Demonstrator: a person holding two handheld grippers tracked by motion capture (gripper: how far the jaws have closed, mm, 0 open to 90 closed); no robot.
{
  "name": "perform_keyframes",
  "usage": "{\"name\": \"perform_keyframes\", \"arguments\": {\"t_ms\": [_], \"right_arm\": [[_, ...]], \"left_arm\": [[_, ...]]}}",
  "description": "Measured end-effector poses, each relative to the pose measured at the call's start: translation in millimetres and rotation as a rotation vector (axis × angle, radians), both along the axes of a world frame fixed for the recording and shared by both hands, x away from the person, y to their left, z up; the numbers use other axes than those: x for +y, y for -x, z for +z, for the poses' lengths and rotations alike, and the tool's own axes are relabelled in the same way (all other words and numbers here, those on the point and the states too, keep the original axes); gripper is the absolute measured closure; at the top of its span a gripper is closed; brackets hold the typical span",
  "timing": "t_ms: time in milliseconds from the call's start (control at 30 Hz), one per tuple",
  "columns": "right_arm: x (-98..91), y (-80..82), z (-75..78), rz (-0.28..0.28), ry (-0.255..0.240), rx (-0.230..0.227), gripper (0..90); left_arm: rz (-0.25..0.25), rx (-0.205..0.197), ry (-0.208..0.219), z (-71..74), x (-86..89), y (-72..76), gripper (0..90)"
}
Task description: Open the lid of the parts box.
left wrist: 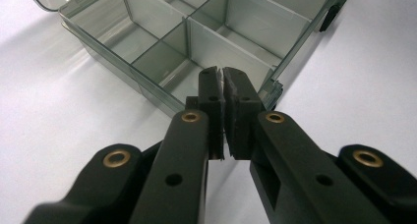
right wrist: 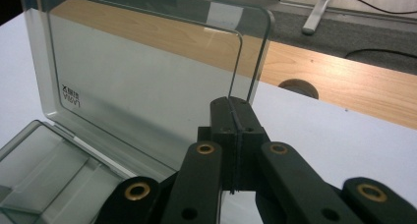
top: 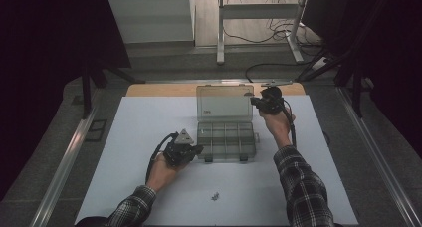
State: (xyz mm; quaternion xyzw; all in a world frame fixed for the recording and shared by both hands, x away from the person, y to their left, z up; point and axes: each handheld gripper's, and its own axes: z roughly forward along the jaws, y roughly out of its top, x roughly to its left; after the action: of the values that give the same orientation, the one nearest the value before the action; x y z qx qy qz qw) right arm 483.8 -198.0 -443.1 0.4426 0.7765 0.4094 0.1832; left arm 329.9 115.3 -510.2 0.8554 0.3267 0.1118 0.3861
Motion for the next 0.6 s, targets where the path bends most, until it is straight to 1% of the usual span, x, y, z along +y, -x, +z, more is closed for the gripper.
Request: {"name": "perform_keyframes", "arguments": {"t_ms": [233, 333, 367, 600], "right_arm": [[1.1, -1.5, -5.3, 0.000, 0.007, 0.018, 88.7], [2.6, -0.8, -6.9, 0.006, 0.007, 0.024, 88.7], [3.0, -0.1, -7.3, 0.012, 0.015, 0.025, 88.7], [3.1, 2.5, -3.9, 0.021, 0.012, 0.020, 88.7]], "left_arm": [[0.001, 0.001, 0.004, -0.2, -0.1, 0.1, 86.8], [0.002, 0.001, 0.004, -0.2, 0.0, 0.1, 86.8], [0.002, 0.001, 0.005, -0.2, 0.0, 0.1, 86.8], [0.003, 0.001, 0.005, -0.3, 0.0, 0.1, 86.7]]}}
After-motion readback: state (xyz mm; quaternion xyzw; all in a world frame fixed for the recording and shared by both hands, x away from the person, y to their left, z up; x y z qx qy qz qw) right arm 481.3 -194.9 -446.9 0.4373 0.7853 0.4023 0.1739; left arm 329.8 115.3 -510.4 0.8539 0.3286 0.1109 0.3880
